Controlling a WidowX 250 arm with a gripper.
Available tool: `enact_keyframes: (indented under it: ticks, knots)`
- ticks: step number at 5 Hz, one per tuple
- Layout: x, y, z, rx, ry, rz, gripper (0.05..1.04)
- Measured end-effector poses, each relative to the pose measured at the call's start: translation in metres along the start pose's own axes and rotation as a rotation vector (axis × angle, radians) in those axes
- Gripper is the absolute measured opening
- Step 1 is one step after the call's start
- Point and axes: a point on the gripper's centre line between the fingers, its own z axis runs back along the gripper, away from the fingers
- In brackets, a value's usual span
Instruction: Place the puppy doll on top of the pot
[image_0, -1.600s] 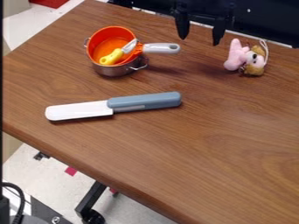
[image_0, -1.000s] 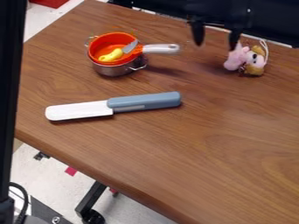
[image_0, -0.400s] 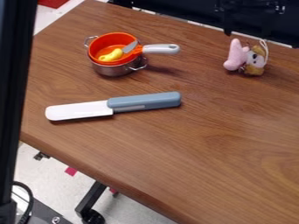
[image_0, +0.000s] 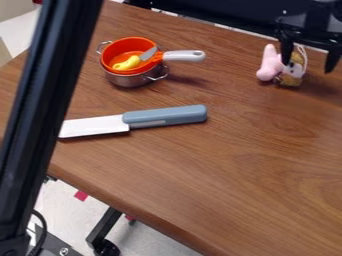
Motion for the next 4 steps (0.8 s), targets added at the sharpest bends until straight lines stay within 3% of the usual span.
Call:
enact_keyframes:
  ticks: [1, 4]
  knots:
    - [0.002, 0.003, -0.006, 0.041, -0.012, 0.024, 0.999]
    - [0.0, 0.021, -0.019, 0.066, -0.034, 0.032, 0.999]
